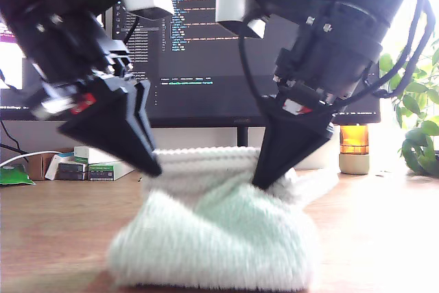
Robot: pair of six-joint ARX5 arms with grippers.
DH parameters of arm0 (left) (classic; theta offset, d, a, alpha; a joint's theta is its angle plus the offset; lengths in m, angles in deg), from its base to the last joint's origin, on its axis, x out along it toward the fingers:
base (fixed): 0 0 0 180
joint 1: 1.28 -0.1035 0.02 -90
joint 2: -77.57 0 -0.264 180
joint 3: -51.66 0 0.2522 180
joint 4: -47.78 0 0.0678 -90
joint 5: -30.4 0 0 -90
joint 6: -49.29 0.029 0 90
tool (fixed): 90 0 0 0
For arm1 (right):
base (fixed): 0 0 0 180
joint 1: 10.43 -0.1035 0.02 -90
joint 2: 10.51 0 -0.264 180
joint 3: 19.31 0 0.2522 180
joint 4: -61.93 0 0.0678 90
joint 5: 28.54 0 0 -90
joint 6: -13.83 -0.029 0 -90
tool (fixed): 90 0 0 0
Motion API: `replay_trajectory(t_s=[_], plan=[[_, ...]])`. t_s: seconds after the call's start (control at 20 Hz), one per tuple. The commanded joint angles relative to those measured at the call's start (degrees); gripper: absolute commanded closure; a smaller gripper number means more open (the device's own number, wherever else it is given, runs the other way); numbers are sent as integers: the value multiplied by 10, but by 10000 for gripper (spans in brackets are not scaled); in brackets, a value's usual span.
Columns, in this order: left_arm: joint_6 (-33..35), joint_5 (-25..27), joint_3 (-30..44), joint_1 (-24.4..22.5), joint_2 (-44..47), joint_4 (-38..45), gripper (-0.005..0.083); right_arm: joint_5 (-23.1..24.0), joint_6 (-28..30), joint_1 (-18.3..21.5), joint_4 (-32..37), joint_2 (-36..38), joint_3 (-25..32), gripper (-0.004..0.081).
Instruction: Fold the tea towel to a neat square and place it to the right
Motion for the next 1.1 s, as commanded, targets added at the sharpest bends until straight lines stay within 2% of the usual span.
replay_trajectory(t_s=[0.0, 0.45, 0.75, 1.05], plan=[[3, 9, 5, -17, -5, 8, 797, 8, 3, 13, -4, -11, 2, 782], [11, 6, 5, -48, -23, 15, 797, 9, 3, 20, 32, -52, 2, 783], [6, -13, 5, -49, -64, 38, 797, 24, 3, 22, 50, -55, 2, 783], [6, -12, 5, -49, -96, 62, 797, 23, 3, 30, 76, -110, 2, 782]])
